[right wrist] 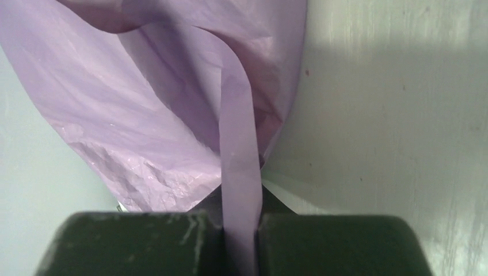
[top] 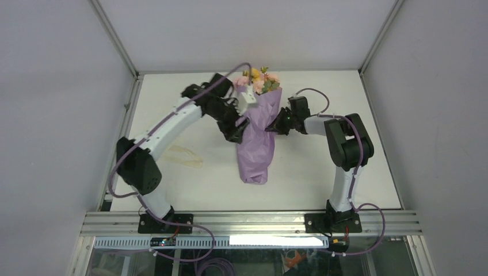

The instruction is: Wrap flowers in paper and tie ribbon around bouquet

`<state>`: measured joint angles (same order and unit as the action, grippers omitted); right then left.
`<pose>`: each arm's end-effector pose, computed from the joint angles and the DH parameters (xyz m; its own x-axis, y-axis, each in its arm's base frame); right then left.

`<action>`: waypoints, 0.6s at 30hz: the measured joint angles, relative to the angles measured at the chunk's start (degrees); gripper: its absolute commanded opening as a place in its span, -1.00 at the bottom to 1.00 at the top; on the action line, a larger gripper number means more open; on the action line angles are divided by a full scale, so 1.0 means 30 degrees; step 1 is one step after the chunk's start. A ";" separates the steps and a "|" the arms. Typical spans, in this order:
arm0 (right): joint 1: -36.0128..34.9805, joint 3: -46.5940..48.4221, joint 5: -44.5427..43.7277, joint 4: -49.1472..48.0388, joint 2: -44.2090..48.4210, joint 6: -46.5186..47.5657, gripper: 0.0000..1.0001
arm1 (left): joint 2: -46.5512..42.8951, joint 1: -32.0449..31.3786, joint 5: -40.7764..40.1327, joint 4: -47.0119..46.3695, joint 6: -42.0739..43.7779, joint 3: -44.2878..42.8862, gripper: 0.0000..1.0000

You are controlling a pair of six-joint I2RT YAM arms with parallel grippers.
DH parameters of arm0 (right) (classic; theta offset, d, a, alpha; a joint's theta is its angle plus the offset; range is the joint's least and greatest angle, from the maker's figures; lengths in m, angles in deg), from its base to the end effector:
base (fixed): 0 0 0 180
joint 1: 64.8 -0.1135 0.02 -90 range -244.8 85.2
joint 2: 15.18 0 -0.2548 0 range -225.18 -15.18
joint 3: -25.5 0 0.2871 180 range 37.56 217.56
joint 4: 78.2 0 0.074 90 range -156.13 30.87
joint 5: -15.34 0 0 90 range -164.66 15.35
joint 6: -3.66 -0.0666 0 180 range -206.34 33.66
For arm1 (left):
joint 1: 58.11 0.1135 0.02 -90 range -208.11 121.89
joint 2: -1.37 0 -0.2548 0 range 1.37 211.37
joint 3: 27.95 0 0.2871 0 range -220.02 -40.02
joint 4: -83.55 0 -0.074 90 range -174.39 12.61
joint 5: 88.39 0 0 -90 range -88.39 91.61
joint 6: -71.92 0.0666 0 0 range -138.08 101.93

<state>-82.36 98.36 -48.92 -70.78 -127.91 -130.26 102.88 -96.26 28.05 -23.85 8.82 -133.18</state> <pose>0.4009 0.1572 0.0660 -0.8879 0.3744 -0.2672 0.0879 0.7084 0.7004 0.3006 -0.2738 0.2571 -0.3469 0.7876 -0.5093 0.9377 0.2789 -0.2074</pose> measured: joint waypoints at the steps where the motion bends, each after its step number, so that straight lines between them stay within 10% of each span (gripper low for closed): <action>1: -0.0044 0.0000 -0.0102 0.0328 0.0124 0.0095 -1.00 | -0.0736 0.0925 0.0058 0.0321 -0.0087 0.0007 0.44; 11: -0.0707 0.0022 -0.1013 0.2025 0.0831 0.1071 -1.00 | 0.1384 1.4141 -0.5821 0.1821 0.0117 0.0882 0.55; 18: -0.0838 0.0095 -0.1166 0.2157 0.0845 0.1180 -1.00 | 0.2965 1.4666 -0.7461 0.2426 0.2055 0.2193 0.28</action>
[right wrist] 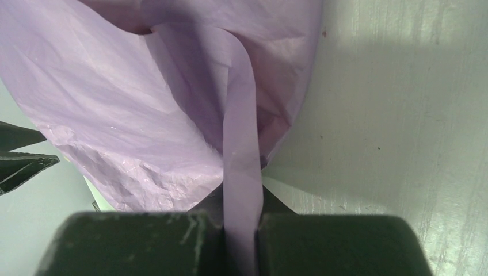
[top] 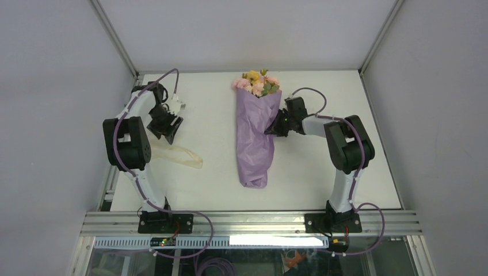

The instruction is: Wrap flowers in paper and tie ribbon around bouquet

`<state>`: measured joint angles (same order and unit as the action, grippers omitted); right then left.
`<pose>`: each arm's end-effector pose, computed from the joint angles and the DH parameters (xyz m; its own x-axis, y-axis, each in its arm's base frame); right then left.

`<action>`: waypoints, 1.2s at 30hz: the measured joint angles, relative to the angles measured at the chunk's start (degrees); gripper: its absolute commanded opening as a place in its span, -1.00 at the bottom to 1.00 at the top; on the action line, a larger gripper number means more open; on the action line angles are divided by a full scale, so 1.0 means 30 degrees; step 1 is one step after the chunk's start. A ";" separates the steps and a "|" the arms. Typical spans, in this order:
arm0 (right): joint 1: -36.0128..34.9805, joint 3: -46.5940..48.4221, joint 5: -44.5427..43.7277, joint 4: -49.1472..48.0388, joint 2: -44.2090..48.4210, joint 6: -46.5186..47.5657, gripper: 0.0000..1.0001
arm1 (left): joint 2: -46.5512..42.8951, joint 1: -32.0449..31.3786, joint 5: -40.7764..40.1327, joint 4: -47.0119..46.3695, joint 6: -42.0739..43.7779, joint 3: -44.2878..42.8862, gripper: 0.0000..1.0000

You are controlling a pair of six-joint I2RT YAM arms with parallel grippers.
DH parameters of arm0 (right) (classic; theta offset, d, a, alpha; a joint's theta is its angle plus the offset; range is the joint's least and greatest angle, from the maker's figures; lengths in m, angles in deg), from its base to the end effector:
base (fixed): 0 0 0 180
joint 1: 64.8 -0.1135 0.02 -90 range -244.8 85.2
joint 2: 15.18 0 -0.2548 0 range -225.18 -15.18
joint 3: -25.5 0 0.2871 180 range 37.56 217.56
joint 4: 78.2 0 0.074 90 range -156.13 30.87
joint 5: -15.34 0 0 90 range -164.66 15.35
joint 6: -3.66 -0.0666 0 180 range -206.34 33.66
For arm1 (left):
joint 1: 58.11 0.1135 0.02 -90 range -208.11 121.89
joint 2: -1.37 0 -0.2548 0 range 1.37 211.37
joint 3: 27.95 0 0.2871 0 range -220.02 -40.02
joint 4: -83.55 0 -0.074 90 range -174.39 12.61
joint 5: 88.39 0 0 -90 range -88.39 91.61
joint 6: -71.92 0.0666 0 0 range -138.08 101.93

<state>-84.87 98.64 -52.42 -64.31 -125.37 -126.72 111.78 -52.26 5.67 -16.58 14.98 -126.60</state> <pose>0.3882 0.1687 0.0743 -0.9065 0.3072 -0.2896 0.0599 0.7726 0.6321 0.3844 0.0346 0.1534 -0.8900 0.4558 -0.0148 0.4556 0.8870 -0.0748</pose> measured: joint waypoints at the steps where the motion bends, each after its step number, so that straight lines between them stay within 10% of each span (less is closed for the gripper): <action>1: 0.0000 0.0000 -0.0022 0.0000 0.0000 0.0007 -1.00 | 0.0000 -0.0168 -0.0284 -0.0015 0.0379 0.0073 0.28; 17: -0.0036 0.0000 -0.0189 0.0102 0.0058 0.0080 -1.00 | 0.0685 -0.3002 -0.3767 -0.0102 0.2805 0.2055 0.36; 33: -0.0036 0.0000 -0.0182 0.0087 0.0066 0.0372 -1.00 | 0.6324 -0.4940 -0.4240 0.2812 -0.0678 -0.4648 0.33; 36: -0.0029 0.0000 -0.0182 0.0087 0.0066 0.0379 -1.00 | 0.6863 -0.4918 -0.4233 0.3417 -0.1552 -0.5464 0.05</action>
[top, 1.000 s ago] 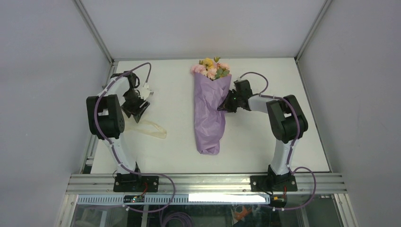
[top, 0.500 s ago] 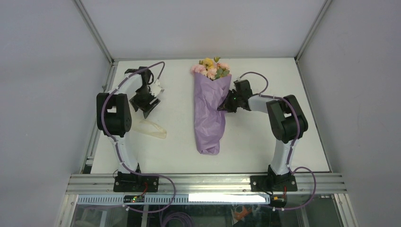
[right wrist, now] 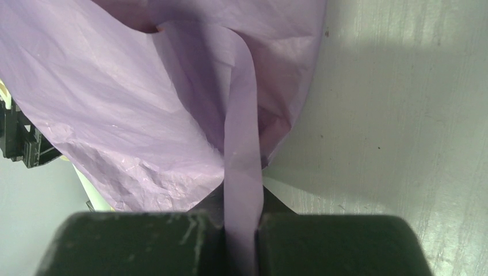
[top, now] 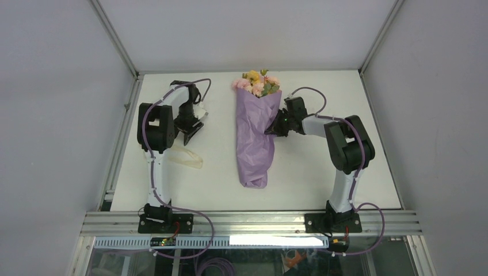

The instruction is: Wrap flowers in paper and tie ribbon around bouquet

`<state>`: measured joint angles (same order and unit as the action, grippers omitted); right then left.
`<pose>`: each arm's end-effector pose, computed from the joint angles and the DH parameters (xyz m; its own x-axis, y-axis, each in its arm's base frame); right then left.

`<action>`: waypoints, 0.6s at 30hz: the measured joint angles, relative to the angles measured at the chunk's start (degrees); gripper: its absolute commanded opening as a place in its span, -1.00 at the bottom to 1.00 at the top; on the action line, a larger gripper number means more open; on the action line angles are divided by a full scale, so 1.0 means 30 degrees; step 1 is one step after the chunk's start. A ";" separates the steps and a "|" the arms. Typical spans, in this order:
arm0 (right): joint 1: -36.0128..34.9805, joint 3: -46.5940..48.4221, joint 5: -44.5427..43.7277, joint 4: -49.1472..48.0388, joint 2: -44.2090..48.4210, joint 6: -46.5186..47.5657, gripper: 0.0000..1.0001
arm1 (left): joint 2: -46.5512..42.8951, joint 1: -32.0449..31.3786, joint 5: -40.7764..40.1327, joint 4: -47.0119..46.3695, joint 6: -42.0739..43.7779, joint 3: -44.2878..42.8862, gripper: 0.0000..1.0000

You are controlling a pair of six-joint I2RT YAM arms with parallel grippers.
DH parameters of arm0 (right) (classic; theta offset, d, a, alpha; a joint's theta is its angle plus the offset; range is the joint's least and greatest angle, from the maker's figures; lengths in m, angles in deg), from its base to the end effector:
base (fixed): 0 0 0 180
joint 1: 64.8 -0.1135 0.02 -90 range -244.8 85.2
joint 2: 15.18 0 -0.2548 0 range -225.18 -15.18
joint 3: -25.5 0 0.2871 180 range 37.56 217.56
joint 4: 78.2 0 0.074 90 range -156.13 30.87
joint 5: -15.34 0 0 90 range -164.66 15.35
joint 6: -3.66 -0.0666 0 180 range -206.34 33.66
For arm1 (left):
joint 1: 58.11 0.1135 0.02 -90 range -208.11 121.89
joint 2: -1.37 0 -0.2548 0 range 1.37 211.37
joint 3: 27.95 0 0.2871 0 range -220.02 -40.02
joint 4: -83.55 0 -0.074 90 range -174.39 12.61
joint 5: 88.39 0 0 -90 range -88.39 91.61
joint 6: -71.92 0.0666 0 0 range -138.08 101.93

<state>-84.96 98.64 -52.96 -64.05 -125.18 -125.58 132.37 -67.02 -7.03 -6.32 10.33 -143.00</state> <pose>0.3880 0.1687 0.0751 -0.9058 0.2935 -0.3055 0.0444 0.7829 0.6206 0.4209 -0.0559 0.0925 -0.7425 0.5925 0.3123 0.6225 0.7826 -0.0048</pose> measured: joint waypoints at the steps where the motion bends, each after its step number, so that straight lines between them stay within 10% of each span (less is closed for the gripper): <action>1: 0.0022 -0.0007 0.0007 0.0000 0.0000 0.0000 -1.00 | 0.0182 0.0029 0.0007 0.0138 -0.0277 -0.0240 -0.19; 5: 0.0087 -0.0007 0.0000 0.0015 0.0044 0.0095 -1.00 | 0.0634 0.0342 0.0036 0.0699 -0.1027 -0.0896 -1.00; 18: 0.0284 -0.0022 0.0000 0.0306 0.0146 0.0226 -1.00 | -0.2623 0.0583 0.2812 0.0838 -0.1668 -0.1559 -1.00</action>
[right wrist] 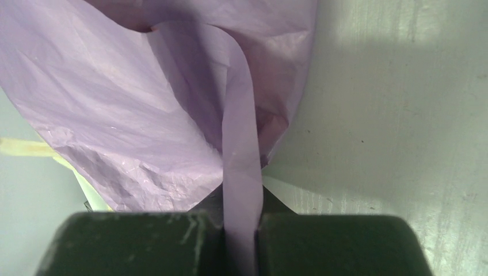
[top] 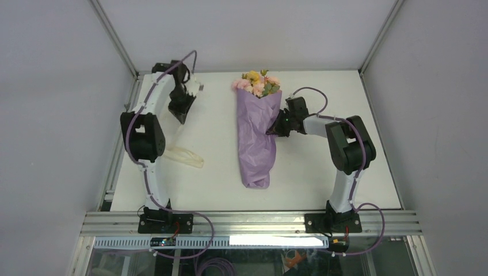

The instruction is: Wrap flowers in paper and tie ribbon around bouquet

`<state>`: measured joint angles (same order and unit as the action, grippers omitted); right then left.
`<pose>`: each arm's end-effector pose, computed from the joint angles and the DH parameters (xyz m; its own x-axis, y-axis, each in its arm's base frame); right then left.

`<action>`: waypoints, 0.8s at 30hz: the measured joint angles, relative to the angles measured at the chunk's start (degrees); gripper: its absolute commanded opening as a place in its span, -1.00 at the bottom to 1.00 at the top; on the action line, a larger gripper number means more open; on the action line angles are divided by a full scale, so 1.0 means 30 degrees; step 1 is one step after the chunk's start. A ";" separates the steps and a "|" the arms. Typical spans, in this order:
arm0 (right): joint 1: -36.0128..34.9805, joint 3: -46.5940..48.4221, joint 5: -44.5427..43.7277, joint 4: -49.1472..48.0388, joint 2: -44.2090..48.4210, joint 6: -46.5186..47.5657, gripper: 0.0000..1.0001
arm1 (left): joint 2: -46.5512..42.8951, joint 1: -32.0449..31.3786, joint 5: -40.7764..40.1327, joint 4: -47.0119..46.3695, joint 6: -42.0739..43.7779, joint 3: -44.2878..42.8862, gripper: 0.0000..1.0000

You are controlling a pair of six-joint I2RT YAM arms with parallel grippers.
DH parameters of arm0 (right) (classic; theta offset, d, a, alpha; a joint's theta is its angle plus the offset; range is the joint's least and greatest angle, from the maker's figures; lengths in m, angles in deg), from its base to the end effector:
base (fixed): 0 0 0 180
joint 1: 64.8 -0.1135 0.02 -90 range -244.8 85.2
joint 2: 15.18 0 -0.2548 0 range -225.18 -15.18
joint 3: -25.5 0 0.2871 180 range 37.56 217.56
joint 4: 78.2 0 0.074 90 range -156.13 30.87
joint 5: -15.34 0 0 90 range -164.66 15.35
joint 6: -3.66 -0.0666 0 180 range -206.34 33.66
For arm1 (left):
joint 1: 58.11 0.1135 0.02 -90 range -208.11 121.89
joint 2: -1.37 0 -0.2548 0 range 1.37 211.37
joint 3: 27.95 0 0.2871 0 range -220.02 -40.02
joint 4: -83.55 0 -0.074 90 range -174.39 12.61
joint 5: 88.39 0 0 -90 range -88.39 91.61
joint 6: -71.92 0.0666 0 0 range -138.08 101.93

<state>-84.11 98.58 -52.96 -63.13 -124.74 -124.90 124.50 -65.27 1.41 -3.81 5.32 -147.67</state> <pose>0.3888 0.1623 0.0765 -0.9047 0.2967 -0.3057 0.0508 0.7876 0.6140 0.4277 -0.0535 0.1700 -0.8559 0.5078 0.0981 0.5066 0.8613 -0.0387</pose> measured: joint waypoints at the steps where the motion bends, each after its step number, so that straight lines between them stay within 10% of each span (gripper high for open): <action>1: 0.0036 0.0000 0.0000 0.0073 0.0022 0.0007 -1.00 | -0.0962 -0.0022 0.0852 0.0197 -0.0080 -0.0969 -1.00; 13: 0.1953 -0.0568 -0.0153 0.2346 0.1661 0.1282 -1.00 | -0.9362 -0.6258 1.1060 0.0160 -0.1494 -1.5824 -1.00; 24: 0.5311 -0.1056 -0.0080 0.5100 0.3264 0.3191 -1.00 | -0.6215 -1.2582 1.2837 -0.1902 -0.1064 -0.4539 -1.00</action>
<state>-68.18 95.41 -53.20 -47.83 -114.95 -115.33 105.85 -103.02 39.92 -9.52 2.13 -161.29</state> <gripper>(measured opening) 0.009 0.008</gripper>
